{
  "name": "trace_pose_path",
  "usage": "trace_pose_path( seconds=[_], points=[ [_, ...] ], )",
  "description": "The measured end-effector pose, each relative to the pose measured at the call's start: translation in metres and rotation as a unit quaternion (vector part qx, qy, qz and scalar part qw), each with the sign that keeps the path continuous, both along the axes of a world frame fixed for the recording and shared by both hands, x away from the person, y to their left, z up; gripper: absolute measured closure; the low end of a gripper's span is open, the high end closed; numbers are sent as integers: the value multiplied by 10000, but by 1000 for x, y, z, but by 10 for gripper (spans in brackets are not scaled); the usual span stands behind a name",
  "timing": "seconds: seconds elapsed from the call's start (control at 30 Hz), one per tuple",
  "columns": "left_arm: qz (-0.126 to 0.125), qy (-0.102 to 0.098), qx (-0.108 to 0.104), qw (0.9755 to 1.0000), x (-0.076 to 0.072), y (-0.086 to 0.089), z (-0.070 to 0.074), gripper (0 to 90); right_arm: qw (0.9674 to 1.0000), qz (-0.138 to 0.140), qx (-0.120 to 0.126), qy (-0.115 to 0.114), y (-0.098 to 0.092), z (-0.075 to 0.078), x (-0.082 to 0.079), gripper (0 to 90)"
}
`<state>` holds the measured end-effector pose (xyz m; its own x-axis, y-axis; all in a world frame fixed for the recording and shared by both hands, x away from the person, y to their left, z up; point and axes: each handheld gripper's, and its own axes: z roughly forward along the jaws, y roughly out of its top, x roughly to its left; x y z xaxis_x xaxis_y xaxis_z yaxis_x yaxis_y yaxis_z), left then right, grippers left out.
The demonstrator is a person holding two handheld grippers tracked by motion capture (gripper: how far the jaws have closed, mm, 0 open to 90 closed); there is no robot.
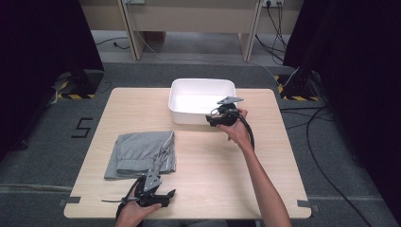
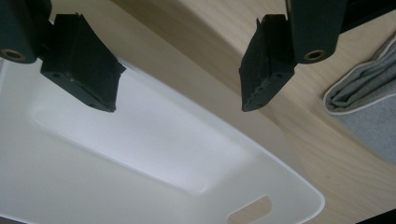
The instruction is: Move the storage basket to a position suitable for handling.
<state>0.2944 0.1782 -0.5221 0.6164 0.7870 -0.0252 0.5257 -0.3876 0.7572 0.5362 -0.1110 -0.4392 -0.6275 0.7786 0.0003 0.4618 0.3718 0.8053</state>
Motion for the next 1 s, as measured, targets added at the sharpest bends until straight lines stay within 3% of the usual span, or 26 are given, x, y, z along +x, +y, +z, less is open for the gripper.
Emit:
trace_pose_path(
  seconds=[0.17,0.4,0.7,1.0],
  points=[
    [-3,-3,3,10000,0,0,0,210,9999,101,-14,-103,-5,-2,-10,335],
    [10,-7,-19,10000,0,0,0,210,9994,232,-51,-243,-15,-2,-22,478],
    [9,-5,-20,10000,0,0,0,210,9987,337,-177,-326,-27,-3,-33,571],
    [10,-6,-23,10000,0,0,0,210,9977,595,-135,-298,-43,-2,-57,601]
  ],
)
